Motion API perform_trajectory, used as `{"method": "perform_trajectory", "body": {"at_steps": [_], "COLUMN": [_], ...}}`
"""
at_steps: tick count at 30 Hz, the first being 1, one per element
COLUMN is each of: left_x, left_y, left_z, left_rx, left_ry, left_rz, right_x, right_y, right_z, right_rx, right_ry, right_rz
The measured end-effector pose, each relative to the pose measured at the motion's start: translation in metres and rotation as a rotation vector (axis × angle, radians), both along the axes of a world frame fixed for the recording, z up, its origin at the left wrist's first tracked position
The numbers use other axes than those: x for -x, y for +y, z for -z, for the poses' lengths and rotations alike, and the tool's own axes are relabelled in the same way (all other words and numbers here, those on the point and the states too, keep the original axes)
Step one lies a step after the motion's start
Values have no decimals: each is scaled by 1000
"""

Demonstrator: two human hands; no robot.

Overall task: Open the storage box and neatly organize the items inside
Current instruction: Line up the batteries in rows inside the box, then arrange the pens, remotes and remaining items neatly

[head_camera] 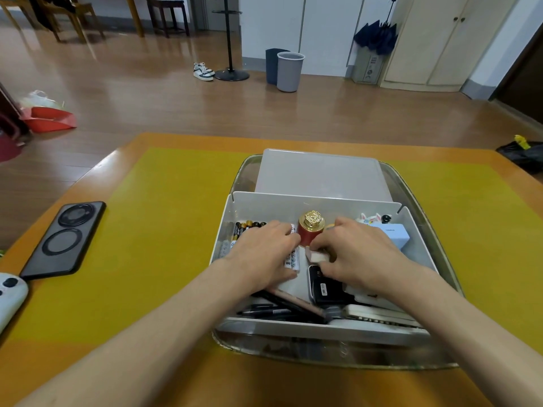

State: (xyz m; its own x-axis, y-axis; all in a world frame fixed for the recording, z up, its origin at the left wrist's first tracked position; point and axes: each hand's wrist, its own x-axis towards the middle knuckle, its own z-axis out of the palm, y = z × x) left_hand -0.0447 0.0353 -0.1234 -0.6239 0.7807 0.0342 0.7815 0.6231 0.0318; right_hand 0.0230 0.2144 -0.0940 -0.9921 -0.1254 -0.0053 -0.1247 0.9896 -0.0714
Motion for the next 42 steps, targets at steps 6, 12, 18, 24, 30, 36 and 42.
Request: {"method": "perform_trajectory", "body": {"at_steps": [6, 12, 18, 24, 30, 36, 42], "left_x": [6, 6, 6, -2, 6, -3, -6], "left_y": [-11, -16, -26, -33, -48, -60, -63], "left_z": [-5, -11, -36, -44, -57, -54, -44], "left_rx": [-3, 41, -229, -566, -415, -82, -38], "left_ry": [42, 29, -224, -660, -442, -139, 7], "left_rz": [-14, -21, -114, -173, -225, -176, -71], "right_x": [-6, -8, -6, -5, -8, -21, -12], "right_y": [4, 3, -8, -26, -24, -56, -66], "right_z": [-2, -10, -18, -24, -17, -4, 2], "right_rx": [147, 498, 799, 1411, 646, -40, -42], "right_ry": [157, 209, 97, -94, 37, -119, -286], "right_rz": [69, 223, 316, 323, 147, -193, -183]}}
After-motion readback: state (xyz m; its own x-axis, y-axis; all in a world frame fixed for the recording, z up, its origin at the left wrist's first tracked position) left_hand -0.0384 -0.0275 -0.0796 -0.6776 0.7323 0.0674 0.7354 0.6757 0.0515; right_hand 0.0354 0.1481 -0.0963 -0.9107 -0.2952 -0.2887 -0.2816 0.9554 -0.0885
